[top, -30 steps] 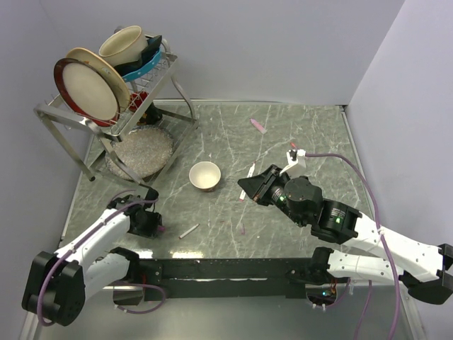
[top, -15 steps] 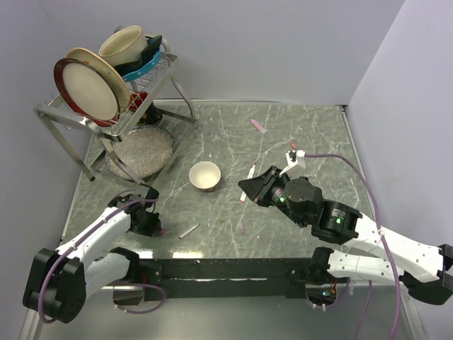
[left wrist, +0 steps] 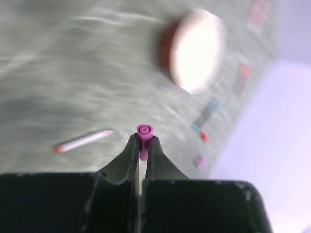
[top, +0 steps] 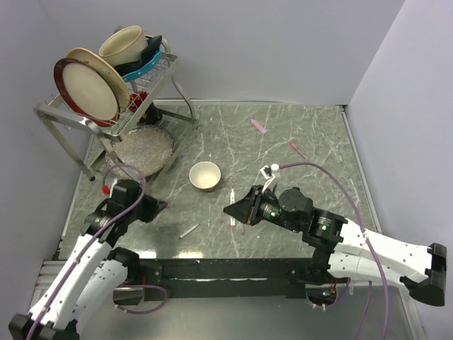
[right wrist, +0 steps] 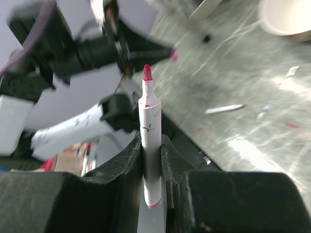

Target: Insert the pens into the pen caps

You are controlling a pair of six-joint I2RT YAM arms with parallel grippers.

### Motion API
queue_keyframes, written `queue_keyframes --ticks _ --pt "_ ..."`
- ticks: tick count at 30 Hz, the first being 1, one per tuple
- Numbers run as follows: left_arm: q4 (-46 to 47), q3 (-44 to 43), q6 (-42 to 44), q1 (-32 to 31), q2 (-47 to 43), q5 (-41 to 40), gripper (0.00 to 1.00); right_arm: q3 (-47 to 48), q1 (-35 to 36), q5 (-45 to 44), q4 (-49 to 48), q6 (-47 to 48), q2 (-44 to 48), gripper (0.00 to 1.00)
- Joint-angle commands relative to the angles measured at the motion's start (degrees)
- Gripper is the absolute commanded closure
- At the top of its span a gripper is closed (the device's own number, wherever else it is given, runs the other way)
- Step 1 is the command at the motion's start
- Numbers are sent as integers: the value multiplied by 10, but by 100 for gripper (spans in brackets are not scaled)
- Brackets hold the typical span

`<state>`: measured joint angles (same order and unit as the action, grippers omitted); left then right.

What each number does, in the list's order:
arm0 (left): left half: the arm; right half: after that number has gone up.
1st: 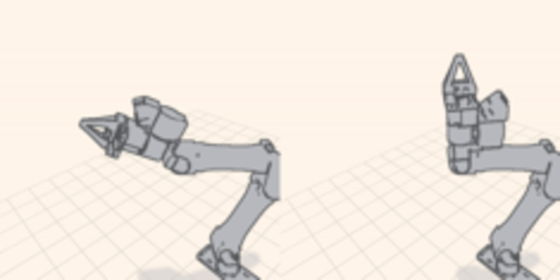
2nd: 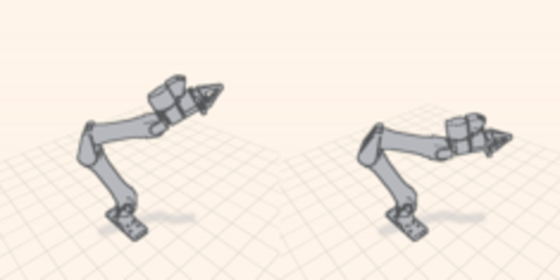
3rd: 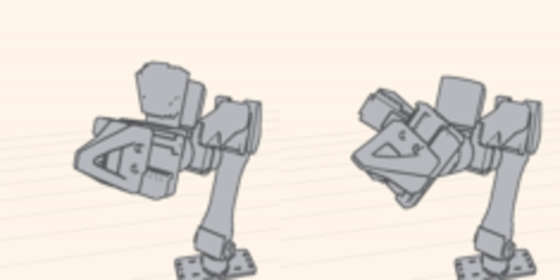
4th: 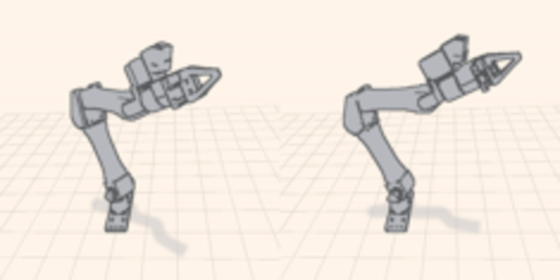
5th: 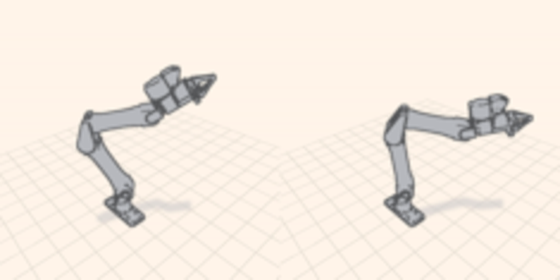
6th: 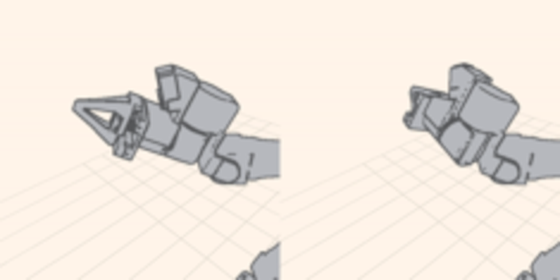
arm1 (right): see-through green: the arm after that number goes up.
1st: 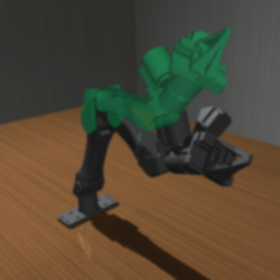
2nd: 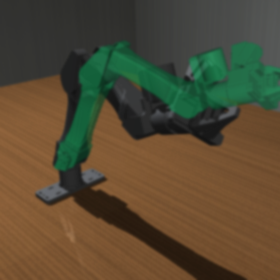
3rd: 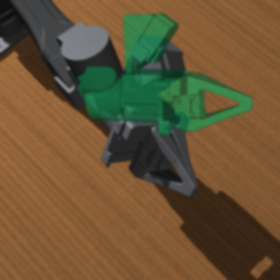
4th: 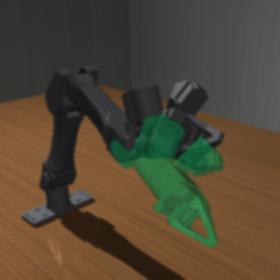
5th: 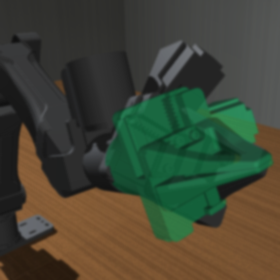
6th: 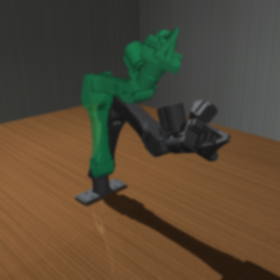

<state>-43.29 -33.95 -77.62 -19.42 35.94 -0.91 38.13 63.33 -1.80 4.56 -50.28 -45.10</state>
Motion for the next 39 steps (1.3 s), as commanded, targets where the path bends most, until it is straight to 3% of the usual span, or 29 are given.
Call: queue_keyframes --ticks 1,7,11,20,39 --pt "188 -11 129 -1 -30 148 99 1 1 116 -105 26 -35 100" --pt "388 6 124 -1 -35 305 99 25 11 181 -145 42 -97 100" --pt "455 -10 118 -4 -39 333 99 41 29 179 -151 45 -130 100" --pt "503 0 107 -25 -54 372 99 77 50 153 -172 37 -176 100" --pt "480 -1 142 -51 -59 365 99 107 50 127 -151 36 -186 100"
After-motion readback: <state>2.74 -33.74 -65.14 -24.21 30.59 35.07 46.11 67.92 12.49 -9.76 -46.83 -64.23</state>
